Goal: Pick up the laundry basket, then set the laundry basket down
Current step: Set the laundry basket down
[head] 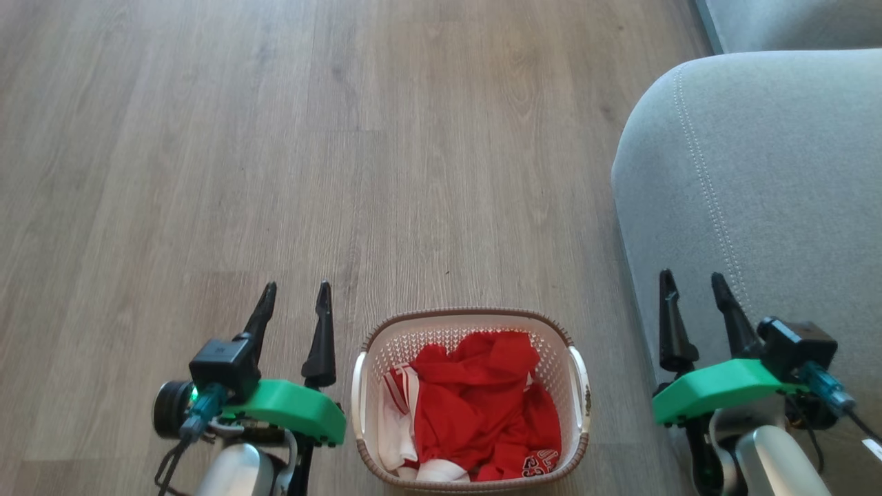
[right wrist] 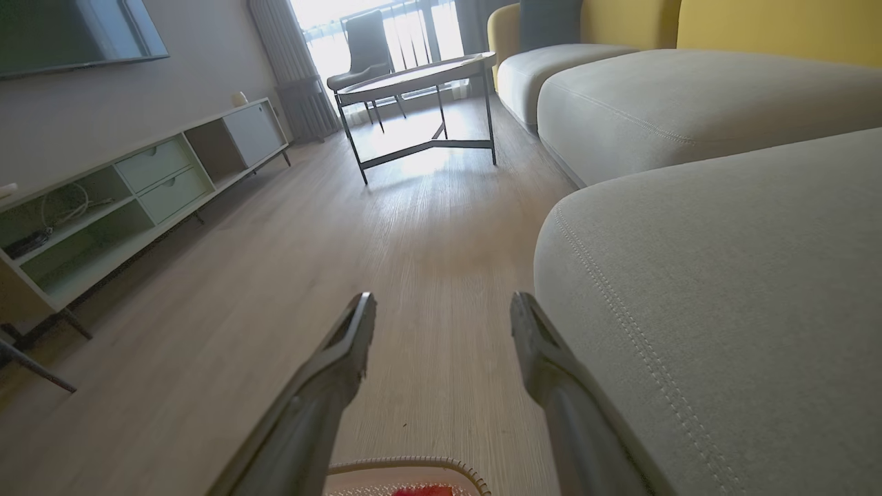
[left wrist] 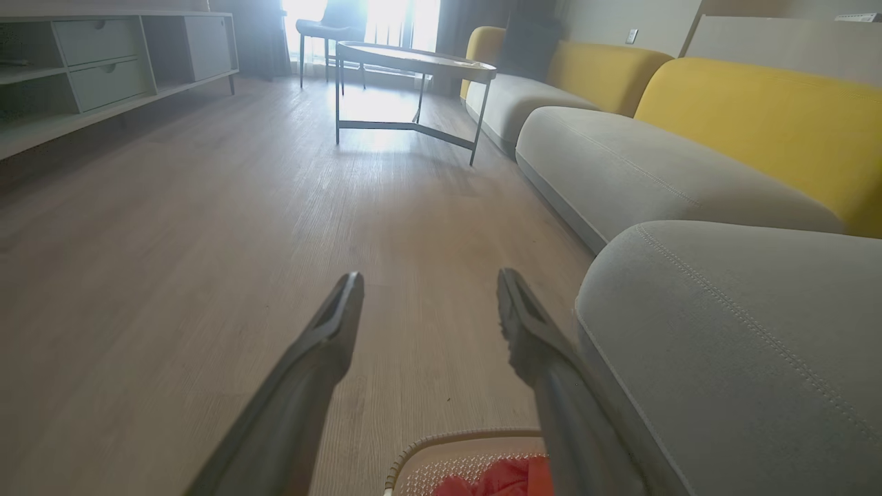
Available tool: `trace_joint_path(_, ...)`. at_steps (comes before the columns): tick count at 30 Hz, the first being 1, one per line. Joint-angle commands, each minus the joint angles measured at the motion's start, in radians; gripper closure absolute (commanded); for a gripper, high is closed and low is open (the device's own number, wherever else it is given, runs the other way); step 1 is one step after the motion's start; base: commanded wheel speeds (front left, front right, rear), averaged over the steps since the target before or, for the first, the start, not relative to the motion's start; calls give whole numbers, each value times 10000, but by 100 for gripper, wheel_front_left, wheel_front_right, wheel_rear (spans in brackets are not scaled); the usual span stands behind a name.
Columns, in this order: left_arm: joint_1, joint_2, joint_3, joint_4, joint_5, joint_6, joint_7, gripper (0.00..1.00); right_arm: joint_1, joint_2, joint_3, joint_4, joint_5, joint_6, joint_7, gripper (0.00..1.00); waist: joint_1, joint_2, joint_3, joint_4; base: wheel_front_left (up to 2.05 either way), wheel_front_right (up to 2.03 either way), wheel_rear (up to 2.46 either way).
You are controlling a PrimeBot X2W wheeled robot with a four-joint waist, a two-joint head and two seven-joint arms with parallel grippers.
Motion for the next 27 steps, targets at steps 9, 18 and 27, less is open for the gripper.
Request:
trace_joint_path(9, -176, -13, 314, -526, 197, -280, -95, 0, -95, 63, 140, -522, 80, 69, -122, 0, 1, 0, -87, 34, 0, 0, 0)
trace_joint_path(18, -161, -14, 364, -620, 146, -269, -95, 0, -71, 64, 224, -553, 130, 69, -122, 0, 1, 0, -89, -9, 0, 0, 0)
trace_joint_path(27, -137, -14, 413, -619, 49, -315, -95, 0, -90, 64, 210, -569, 103, 69, -122, 0, 1, 0, -115, -33, 0, 0, 0)
